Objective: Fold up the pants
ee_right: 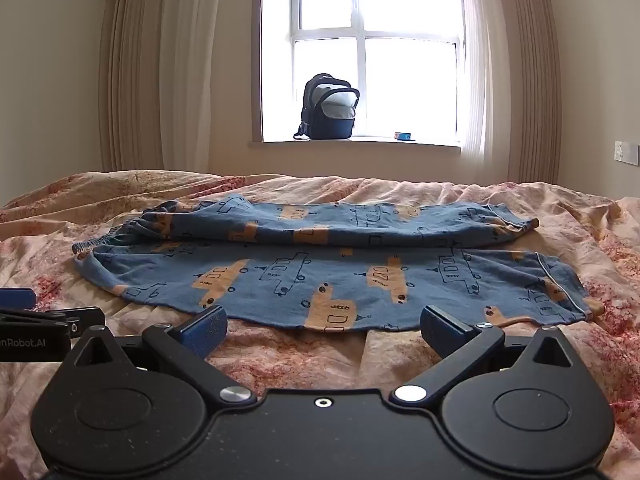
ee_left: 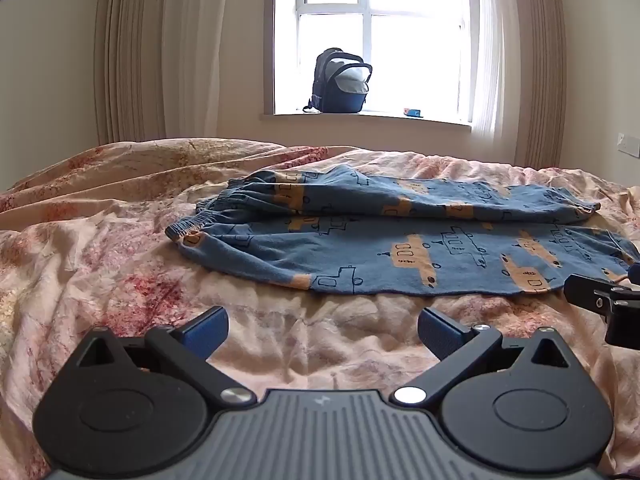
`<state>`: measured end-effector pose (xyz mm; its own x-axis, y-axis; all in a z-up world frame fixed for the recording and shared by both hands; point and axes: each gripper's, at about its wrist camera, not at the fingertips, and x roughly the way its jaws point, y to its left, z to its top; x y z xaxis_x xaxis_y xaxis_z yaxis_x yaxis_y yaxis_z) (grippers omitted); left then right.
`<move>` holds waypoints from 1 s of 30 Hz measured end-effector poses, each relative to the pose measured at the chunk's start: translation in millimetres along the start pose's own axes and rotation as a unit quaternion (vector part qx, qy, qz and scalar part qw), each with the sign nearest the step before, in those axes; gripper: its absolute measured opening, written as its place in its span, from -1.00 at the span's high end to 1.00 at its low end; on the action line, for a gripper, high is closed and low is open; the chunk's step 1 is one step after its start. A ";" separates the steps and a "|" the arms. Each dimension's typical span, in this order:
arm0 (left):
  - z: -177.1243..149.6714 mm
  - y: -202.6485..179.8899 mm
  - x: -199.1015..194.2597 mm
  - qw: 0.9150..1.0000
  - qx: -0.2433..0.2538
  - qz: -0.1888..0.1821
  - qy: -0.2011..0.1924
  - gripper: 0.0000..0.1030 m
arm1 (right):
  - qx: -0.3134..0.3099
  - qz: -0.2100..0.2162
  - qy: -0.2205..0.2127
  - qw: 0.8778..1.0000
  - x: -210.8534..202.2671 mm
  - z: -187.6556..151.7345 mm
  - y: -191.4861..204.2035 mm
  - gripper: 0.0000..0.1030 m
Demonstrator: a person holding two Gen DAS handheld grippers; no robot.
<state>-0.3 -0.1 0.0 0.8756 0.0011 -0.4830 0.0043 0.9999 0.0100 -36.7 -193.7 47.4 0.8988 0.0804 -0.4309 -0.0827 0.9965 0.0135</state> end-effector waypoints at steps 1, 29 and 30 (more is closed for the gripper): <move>0.0 0.0 0.0 1.000 0.000 0.000 0.000 -1.00 | -0.002 0.000 0.001 1.000 0.2 0.0 0.0 -0.99; 0.7 0.0 1.4 1.000 -0.001 0.001 0.004 -1.00 | 0.001 0.000 0.005 1.000 1.0 -0.5 1.0 -0.99; 0.6 0.0 1.3 1.000 -0.001 0.001 0.003 -1.00 | 0.001 0.000 0.006 1.000 0.9 -0.4 1.0 -0.99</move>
<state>1.1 -0.1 -0.2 0.8724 0.0028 -0.4887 0.0018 1.0000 0.0090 -36.1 -192.6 46.6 0.8941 0.0796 -0.4408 -0.0815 0.9966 0.0145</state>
